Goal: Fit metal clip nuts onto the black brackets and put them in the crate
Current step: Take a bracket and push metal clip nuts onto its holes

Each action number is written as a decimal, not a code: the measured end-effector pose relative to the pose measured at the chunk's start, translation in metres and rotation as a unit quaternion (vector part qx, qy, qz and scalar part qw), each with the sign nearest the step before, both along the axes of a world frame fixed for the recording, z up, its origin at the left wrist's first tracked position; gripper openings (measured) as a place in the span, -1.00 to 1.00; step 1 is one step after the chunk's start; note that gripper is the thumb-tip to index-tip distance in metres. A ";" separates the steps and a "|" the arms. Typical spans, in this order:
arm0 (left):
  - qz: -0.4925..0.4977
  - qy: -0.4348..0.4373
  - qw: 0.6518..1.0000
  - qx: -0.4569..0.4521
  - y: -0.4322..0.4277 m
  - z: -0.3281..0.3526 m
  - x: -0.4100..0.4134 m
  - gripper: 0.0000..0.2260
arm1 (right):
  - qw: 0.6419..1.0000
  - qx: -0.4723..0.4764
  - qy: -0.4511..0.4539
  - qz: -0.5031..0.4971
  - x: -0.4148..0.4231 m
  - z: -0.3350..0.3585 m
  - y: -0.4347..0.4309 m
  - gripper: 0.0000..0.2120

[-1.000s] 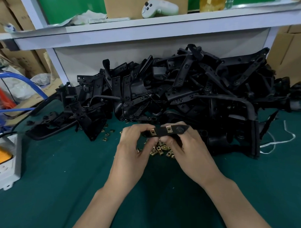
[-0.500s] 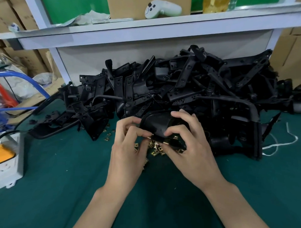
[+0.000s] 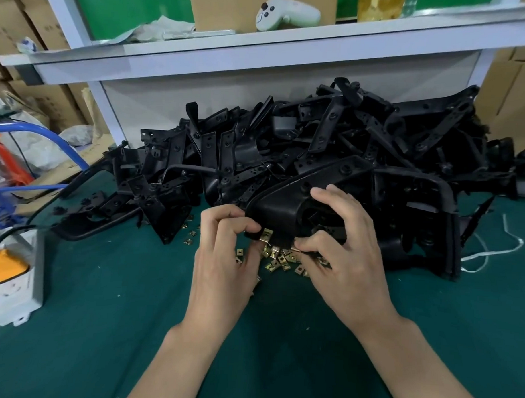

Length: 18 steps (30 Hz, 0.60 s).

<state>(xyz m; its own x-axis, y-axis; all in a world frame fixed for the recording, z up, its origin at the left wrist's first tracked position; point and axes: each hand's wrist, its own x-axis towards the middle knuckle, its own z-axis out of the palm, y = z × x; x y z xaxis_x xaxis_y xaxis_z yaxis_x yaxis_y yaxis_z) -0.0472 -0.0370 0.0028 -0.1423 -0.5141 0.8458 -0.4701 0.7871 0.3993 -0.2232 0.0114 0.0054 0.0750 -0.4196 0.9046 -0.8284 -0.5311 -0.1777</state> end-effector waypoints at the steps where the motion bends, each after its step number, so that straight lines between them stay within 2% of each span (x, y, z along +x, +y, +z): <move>1: -0.004 -0.004 1.000 -0.003 0.000 0.000 0.000 -0.75 | 1.000 0.000 -0.004 -0.002 0.000 0.001 0.001 -0.93; 4: -0.021 0.001 1.000 -0.009 0.003 0.003 0.000 -0.82 | 0.999 0.018 -0.034 -0.002 0.003 0.005 0.005 -0.90; 7: -0.040 0.032 0.998 -0.043 0.006 0.007 -0.001 -0.81 | 0.992 0.032 -0.122 0.029 0.010 0.015 0.011 -0.85; 9: -0.067 0.047 0.995 -0.059 0.008 0.011 -0.002 -0.80 | 0.972 0.058 -0.214 0.075 0.015 0.025 0.018 -0.84; 11: -0.090 0.054 0.993 -0.057 0.014 0.015 -0.002 -0.77 | 0.935 0.103 -0.311 0.138 0.018 0.035 0.024 -0.92; 14: -0.109 0.078 0.990 0.033 0.026 0.020 -0.005 -0.75 | 0.881 0.165 -0.388 0.212 0.016 0.045 0.027 -0.86; 16: -0.125 0.099 0.981 0.106 0.031 0.023 -0.007 -0.76 | 0.851 0.233 -0.400 0.247 0.012 0.048 0.026 -0.75; 18: -0.139 0.111 0.971 0.159 0.031 0.023 -0.006 -0.76 | 0.837 0.289 -0.389 0.255 0.008 0.045 0.024 -0.67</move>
<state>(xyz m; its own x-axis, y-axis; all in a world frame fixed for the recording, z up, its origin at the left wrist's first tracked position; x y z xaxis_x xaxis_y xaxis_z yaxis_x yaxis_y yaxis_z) -0.0534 -0.0059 0.0261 -0.1459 -0.7213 0.6771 -0.1315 0.6925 0.7094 -0.2152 0.0354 0.0506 -0.1397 -0.8968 0.4198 -0.0343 -0.4193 -0.9072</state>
